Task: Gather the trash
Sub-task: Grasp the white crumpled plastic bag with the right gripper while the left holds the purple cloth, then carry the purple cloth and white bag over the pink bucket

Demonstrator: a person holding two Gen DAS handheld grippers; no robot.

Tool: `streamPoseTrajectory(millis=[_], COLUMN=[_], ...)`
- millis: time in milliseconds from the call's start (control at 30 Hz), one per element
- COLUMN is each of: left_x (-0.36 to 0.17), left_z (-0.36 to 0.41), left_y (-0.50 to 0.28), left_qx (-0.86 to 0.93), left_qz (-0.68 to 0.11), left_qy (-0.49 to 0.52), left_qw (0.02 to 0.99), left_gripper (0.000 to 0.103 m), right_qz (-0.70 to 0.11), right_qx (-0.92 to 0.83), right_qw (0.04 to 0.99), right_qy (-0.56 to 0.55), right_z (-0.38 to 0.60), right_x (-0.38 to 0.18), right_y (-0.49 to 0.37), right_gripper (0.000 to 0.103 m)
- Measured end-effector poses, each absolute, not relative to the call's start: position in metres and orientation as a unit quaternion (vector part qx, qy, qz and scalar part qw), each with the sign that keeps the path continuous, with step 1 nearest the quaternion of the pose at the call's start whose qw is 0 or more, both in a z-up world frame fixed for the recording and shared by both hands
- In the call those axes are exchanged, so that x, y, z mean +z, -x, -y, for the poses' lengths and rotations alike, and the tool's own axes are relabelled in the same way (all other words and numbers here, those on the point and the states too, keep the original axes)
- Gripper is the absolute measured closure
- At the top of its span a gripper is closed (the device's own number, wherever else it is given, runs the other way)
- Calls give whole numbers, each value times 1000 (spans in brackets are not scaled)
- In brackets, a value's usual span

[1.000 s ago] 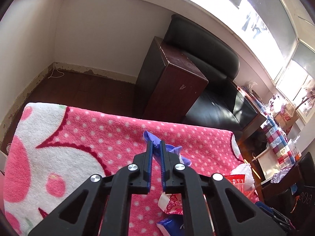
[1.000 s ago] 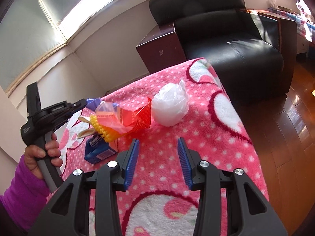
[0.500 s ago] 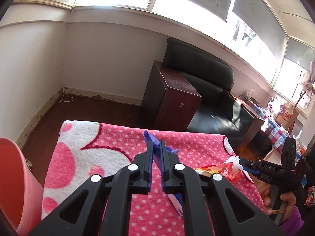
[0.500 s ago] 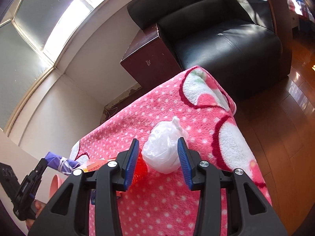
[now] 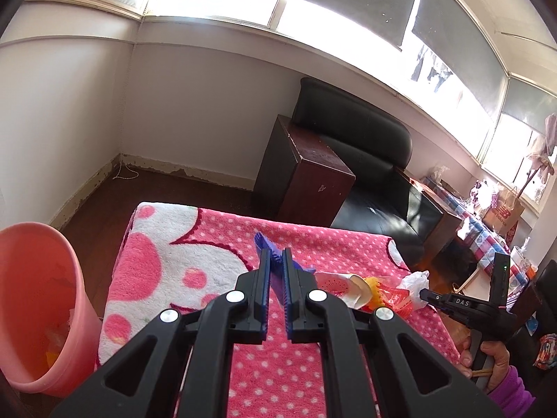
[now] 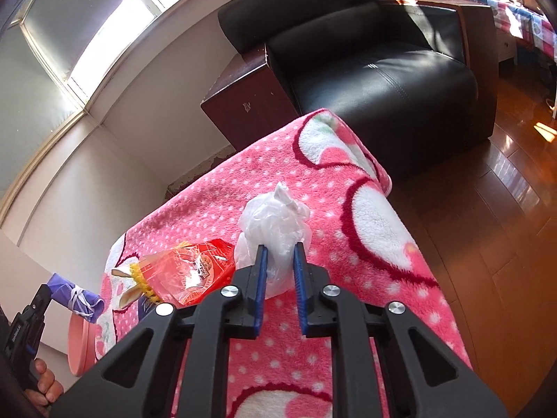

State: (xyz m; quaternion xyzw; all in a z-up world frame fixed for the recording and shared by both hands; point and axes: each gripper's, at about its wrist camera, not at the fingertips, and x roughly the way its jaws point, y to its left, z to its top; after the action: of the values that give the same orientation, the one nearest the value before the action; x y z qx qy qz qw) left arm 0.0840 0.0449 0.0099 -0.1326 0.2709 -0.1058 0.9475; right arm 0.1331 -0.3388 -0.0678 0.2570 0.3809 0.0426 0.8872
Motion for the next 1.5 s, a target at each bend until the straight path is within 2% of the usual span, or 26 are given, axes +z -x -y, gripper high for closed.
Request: streamPoseTrajectory(millis=[567,1100,1500], left_x=[33,43,31], left_z=[-86,-160,-220], left_y=[-2,70,98], left_qx=[-89,20,99], left_qz=[-211,-150,-145], left_qy=[150,147,154], left_qw=[962,978,972], left_gripper=[97,97,97], right_qz=[-233,-239,-264], right_qx=[96,266,361], right_qw=[962,933,894], right_qy=[-109,-38,16], right_z=[253,100,-5], right_x=[44,47,40], right_y=[-44,-36,-37], right_gripper=[88,88,88])
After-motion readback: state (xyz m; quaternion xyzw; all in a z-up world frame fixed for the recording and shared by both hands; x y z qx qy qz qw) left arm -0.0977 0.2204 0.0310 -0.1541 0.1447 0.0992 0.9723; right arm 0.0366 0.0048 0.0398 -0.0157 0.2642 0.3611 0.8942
